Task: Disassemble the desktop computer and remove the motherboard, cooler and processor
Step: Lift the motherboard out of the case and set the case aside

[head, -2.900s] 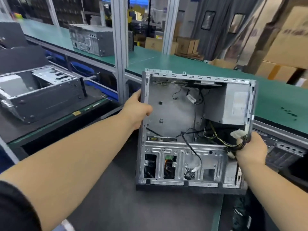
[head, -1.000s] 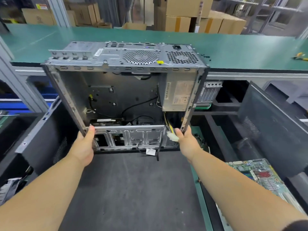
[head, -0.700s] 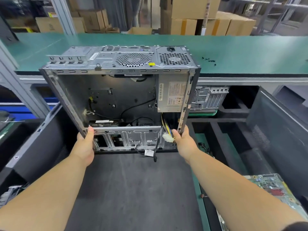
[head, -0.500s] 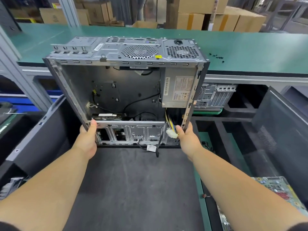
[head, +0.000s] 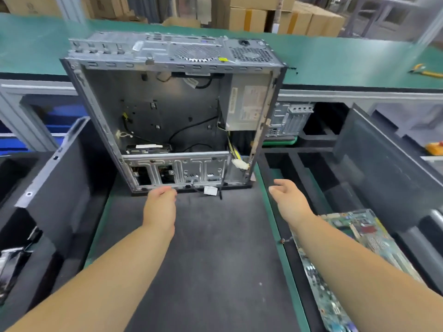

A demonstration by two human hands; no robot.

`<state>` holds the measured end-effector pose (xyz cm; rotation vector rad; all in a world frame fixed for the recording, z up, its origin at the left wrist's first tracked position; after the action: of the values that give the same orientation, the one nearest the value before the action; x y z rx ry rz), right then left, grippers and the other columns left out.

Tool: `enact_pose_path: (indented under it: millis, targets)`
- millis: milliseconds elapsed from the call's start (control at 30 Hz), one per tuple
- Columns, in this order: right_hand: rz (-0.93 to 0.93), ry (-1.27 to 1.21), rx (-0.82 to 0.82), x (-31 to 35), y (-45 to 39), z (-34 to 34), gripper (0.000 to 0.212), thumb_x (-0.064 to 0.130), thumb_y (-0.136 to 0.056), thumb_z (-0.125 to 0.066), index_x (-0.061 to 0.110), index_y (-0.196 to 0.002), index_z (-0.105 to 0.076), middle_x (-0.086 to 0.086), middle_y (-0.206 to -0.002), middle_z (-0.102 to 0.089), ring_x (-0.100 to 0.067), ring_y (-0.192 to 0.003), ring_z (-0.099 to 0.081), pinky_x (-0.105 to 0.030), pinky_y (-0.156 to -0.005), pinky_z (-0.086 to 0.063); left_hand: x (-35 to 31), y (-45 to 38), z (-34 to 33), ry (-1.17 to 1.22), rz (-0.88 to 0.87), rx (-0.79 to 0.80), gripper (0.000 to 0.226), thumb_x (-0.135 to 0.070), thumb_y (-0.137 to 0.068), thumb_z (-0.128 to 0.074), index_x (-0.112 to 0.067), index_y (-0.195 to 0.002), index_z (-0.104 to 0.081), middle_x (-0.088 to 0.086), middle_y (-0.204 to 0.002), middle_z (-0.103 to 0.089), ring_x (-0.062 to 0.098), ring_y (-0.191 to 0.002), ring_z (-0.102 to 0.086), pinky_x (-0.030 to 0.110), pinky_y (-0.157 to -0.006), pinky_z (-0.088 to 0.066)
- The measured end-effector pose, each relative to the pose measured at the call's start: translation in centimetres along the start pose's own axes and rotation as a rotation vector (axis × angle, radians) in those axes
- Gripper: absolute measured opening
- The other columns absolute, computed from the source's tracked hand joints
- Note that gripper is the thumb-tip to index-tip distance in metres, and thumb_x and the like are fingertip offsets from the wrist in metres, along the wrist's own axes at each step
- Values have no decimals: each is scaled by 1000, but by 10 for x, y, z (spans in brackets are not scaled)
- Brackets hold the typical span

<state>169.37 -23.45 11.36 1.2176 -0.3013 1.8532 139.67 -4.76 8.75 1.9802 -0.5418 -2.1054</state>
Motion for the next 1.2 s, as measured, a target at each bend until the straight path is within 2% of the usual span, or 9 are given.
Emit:
enact_pose_path:
  millis: [100, 300, 400, 533, 700, 767, 867, 1033, 1200]
  targets:
    - [-18, 51, -47, -27, 31, 31, 30, 29, -97, -56, 25, -126, -56, 13, -113, -63, -11, -85, -60, -26, -71, -43, 11, 31, -39, -51, -28, 151, 20, -18, -86, -58, -33, -98, -63, -6, -89, -61, 9, -85, -57, 24, -68, -40]
    - [-34, 72, -201, -80, 79, 105, 20, 25, -95, -58, 27, -115, -64, 10, -111, -65, -12, -99, -62, -31, -86, -47, 35, 97, -116, -217, -24, 439, 16, -18, -89, -58, -30, -99, -64, -2, -93, -63, 14, -91, -59, 33, -82, -46]
    - [25, 75, -308, -90, 94, 145, 18, 20, -95, -58, 24, -109, -69, 2, -105, -68, -13, -86, -65, -40, -85, -54, 50, 129, -144, -259, -9, 528, 17, -15, -90, -57, -25, -102, -63, 1, -96, -64, 15, -90, -60, 29, -77, -46]
    - [127, 292, -397, -95, 100, 195, 15, 22, -91, -60, 29, -100, -70, 5, -108, -64, -13, -100, -60, -33, -92, -47, 76, 159, -178, -309, 52, 593, 15, -12, -90, -57, -22, -99, -62, 3, -97, -65, 15, -84, -60, 25, -67, -45]
    - [-62, 468, -369, -147, 88, 242, 28, 35, -94, -56, 27, -121, -62, 1, -127, -57, -22, -110, -55, -38, -88, -49, 107, 177, -205, -362, 187, 550, 6, -12, -91, -56, -18, -90, -58, 5, -87, -59, 19, -80, -54, 29, -73, -43]
    - [-121, 450, -345, -167, 82, 255, 26, 37, -95, -54, 25, -116, -62, -1, -116, -58, -27, -103, -56, -40, -81, -51, 121, 184, -211, -342, 290, 530, 6, -14, -93, -56, -15, -88, -55, 5, -86, -55, 18, -78, -54, 30, -75, -42]
    - [-171, 439, -284, -190, 73, 265, 13, 42, -95, -49, 30, -94, -55, -1, -90, -52, -28, -85, -51, -31, -60, -35, 135, 196, -221, -283, 387, 503, 28, -18, -94, -59, -11, -121, -52, 9, -99, -58, 21, -90, -59, 31, -86, -46]
    - [-320, 390, -128, -220, 54, 263, 40, 26, -105, -36, 2, -133, -53, -11, -102, -64, -23, -83, -56, -33, -78, -41, 141, 201, -229, -283, 396, 365, 41, -20, -92, -61, -7, -130, -50, 12, -110, -57, 25, -101, -58, 33, -87, -47]
    - [-309, 319, -82, -224, 35, 257, 61, -6, -98, -38, 0, -153, -15, -10, -156, -34, -22, -139, -41, -26, -107, -34, 143, 203, -234, -261, 392, 302, 47, -19, -93, -61, -8, -136, -46, 14, -127, -55, 25, -106, -58, 34, -91, -48]
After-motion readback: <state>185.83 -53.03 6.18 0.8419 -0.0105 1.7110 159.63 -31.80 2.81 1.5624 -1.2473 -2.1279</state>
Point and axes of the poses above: each hand's wrist, its own y-axis away from the middle knuckle, its own z-axis out of the back of the hand, x = y × z, the point moved 8 cm from there along -y, towards the middle knuckle
